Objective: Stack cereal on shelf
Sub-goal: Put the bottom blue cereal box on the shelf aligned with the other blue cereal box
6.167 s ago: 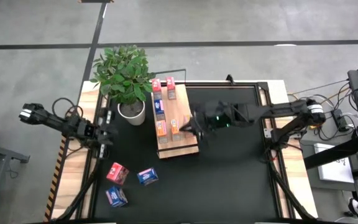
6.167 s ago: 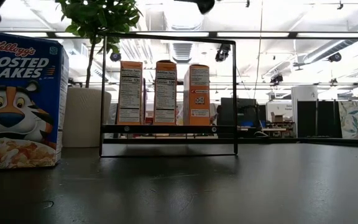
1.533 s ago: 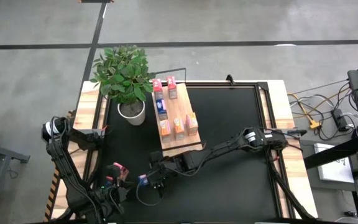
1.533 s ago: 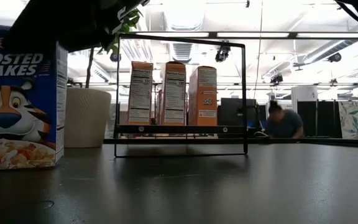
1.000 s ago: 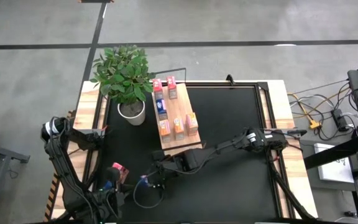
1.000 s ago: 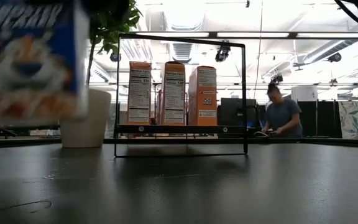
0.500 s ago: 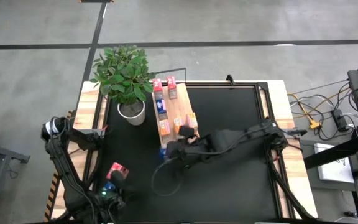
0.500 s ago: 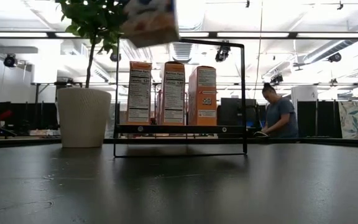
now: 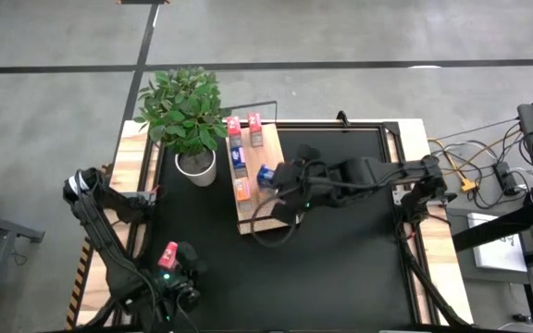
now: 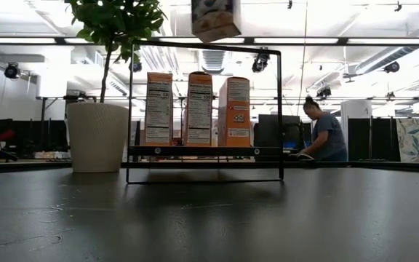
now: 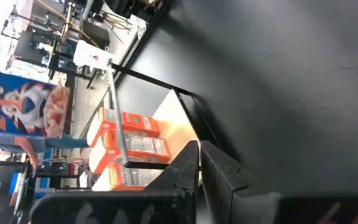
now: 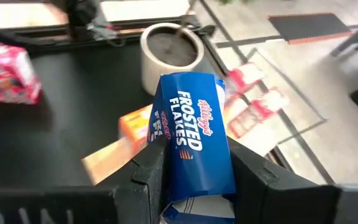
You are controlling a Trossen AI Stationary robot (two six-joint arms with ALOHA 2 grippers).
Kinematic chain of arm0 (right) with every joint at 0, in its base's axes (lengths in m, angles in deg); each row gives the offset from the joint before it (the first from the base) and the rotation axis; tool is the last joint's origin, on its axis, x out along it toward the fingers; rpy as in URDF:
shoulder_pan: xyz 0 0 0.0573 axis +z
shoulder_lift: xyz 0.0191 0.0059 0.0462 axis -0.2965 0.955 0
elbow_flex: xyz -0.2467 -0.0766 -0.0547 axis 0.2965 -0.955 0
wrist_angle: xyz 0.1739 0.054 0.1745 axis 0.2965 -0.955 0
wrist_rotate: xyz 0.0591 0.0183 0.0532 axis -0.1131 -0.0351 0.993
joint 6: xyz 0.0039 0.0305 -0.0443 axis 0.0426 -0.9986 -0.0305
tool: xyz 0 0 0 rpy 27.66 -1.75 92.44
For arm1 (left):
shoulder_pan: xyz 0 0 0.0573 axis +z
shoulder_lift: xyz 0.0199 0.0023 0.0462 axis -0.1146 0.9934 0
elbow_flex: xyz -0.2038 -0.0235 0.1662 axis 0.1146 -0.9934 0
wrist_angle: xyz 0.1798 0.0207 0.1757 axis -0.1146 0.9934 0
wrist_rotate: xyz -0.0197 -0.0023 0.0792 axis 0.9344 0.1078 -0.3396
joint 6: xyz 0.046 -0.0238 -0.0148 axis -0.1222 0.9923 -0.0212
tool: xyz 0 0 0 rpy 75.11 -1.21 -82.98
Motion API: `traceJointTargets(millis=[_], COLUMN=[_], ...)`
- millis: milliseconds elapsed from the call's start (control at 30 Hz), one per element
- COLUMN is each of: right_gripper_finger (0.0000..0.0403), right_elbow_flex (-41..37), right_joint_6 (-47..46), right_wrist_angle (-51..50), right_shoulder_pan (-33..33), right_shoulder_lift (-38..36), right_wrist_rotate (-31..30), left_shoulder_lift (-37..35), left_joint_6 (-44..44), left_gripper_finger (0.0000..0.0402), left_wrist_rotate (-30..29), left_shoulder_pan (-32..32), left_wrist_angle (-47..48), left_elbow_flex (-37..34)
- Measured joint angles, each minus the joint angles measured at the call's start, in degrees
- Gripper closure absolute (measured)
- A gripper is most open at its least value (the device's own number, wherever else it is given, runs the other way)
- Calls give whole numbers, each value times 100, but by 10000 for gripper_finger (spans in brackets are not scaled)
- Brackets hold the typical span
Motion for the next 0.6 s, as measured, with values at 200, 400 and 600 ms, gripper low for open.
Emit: traceJointTargets(millis=[200, 400, 600], right_gripper_finger=[284, 281, 285], right_elbow_flex=[-341, -743, -911], right_joint_6=[8, 379, 741], right_wrist_angle=[95, 806, 1779], right_shoulder_pan=[-412, -1057, -1838], right_shoulder_lift=[-176, -180, -178], right_wrist_rotate=[-186, -215, 720], left_shoulder_lift=[-442, -1136, -2257], left_joint_6=[-477, -1227, -2616], left_gripper_finger=[402, 402, 402], left_wrist_rotate=[178, 353, 916], left_shoulder_pan=[178, 404, 756], left_wrist_angle=[-22, -639, -2361], left_elbow_flex=[-39, -709, -1783])
